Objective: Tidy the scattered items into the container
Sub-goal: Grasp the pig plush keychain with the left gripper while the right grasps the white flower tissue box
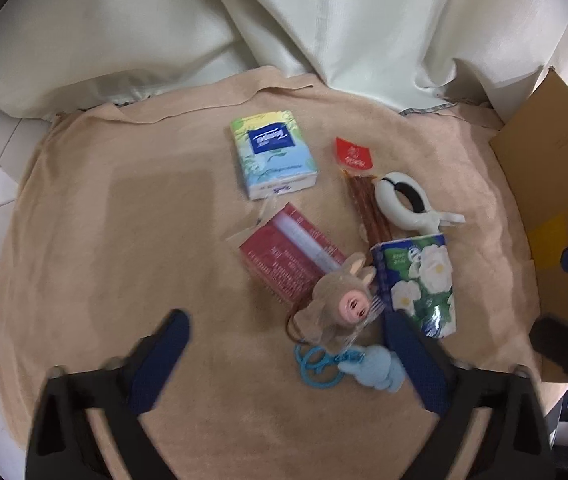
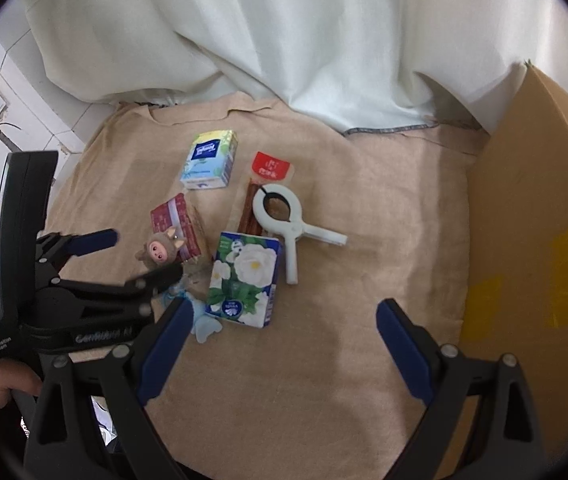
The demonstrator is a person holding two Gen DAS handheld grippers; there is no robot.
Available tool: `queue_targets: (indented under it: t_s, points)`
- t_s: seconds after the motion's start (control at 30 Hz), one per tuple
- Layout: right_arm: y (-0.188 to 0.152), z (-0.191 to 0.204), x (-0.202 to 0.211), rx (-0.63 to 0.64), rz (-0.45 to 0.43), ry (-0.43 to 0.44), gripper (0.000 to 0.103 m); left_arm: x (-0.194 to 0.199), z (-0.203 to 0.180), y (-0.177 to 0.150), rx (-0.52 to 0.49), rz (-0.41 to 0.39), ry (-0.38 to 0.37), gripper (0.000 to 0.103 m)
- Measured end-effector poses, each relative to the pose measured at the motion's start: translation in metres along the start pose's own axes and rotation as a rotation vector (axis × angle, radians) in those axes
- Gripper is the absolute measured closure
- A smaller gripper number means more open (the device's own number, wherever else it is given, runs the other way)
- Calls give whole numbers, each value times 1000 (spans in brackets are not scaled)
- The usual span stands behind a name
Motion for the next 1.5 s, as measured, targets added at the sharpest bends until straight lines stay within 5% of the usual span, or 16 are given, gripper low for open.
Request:
queue_targets:
  t_s: [0.27,0.47,0.8,0.9,1.1,1.3,1.37,1.43,1.5]
  points:
    - [-1,-1,-10,-13,21,20,8,-9,-1,-5,-7,39,-102,72]
    - [-2,4,-17,-12,35,31,8,0,4,-11,3,0,-159,73]
    - [2,16,-32,-13,37,35,8,39,30,-23,42,-68,-117,73]
    - [3,24,-40,-11,66,33,8,42,38,-28,39,-64,-115,85]
    - [0,31,-43,0,82,44,8,40,52,-38,60,-45,-88,85]
    - [-2,34,-41,5,79,49,8,44,81,-53,175,-62,-40,82]
    - [-2,34,-41,7,85,49,8,45,87,-55,181,-79,-70,67]
    - [-4,35,-43,11,89,48,8,44,88,-54,155,-97,-102,32]
    - [-5,36,-44,12,90,45,8,41,84,-50,112,-106,-116,22]
Point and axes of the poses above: each gripper's, at about its wrist camera, not at the fingertips, and x roughly against the way its jaws point, z to its left, y to its top, the point moved 1 cm from there along -x, roughly the way its jaws point, and after that the axes turned 13 degrees about -y, right-handed, at the moved point
